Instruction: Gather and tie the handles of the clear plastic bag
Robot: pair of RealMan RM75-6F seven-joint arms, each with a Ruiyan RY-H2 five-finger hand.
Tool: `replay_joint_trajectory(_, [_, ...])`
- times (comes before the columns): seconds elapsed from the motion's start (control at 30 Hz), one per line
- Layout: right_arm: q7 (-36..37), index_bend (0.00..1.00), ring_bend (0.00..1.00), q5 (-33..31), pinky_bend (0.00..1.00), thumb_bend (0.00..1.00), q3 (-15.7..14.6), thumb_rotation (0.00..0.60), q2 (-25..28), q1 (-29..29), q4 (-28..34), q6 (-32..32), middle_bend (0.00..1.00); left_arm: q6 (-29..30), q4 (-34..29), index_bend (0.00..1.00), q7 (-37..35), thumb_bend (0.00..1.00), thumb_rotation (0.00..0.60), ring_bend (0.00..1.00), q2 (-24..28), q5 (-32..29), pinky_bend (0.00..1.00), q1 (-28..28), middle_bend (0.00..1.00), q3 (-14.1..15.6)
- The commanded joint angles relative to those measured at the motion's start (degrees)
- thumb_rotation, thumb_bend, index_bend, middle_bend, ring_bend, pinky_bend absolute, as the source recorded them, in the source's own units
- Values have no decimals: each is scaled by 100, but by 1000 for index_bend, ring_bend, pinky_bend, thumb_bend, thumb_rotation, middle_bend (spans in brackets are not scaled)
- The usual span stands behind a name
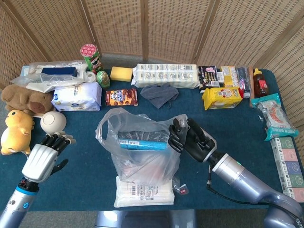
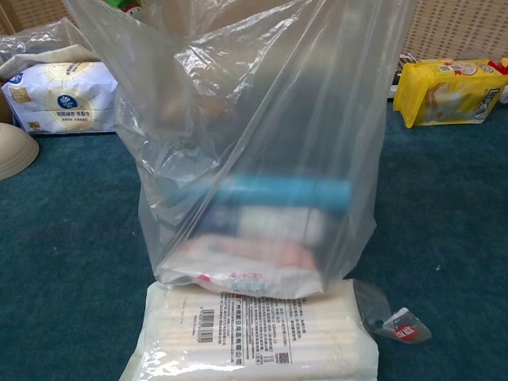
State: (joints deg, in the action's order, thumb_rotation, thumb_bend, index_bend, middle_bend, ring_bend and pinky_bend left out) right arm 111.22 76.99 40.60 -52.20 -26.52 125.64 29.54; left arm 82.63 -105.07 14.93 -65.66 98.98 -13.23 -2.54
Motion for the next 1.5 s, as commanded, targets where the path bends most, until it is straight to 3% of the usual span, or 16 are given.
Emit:
replay_joint_trajectory(0.03, [238,650,813,107,775,98,52,358,143,10,39,-8,716,39,-32,301,-100,177,600,220,36,176,238,-159,315,-134])
replay_joint_trajectory(0.23, [536,650,803,190,768,98,109,359,428,15,137,41,709,14,-125,262,-150,178,600,196,68,439,238,-571,287,-509])
replay_joint_trajectory(0.53, [784,644,793,260,759,98,-31,362,702,5,171,111,700,-170,-201,237,-186,178,600,165,-95,300,238,-1083,267,-976])
replay_joint_trajectory(1.03, [1265,631,780,517,738,98,-398,357,872,-153,62,317,687,-1261,147,212,223,178,600,154,-682,-291,239,-2285,253,-1494])
replay_joint_trajectory(1.1, [1318,626,776,554,732,98,-452,359,882,-187,47,339,682,-1294,261,247,273,178,600,204,-782,-265,259,-2415,294,-1531])
replay_joint_trajectory(1.17, [1378,615,766,604,721,98,-507,361,892,-218,30,369,670,-1336,363,384,409,188,600,366,-889,-238,316,-2559,450,-1585])
replay_joint_trajectory(1.27, [1477,597,741,695,703,98,-604,363,921,-273,-18,438,648,-1390,466,543,619,216,600,523,-1004,-186,374,-2773,627,-1654])
replay_joint_trajectory(1.5, [1684,525,643,930,643,98,-828,361,929,-427,-114,571,559,-1102,716,676,425,288,600,646,-1284,61,467,-3108,780,-1809])
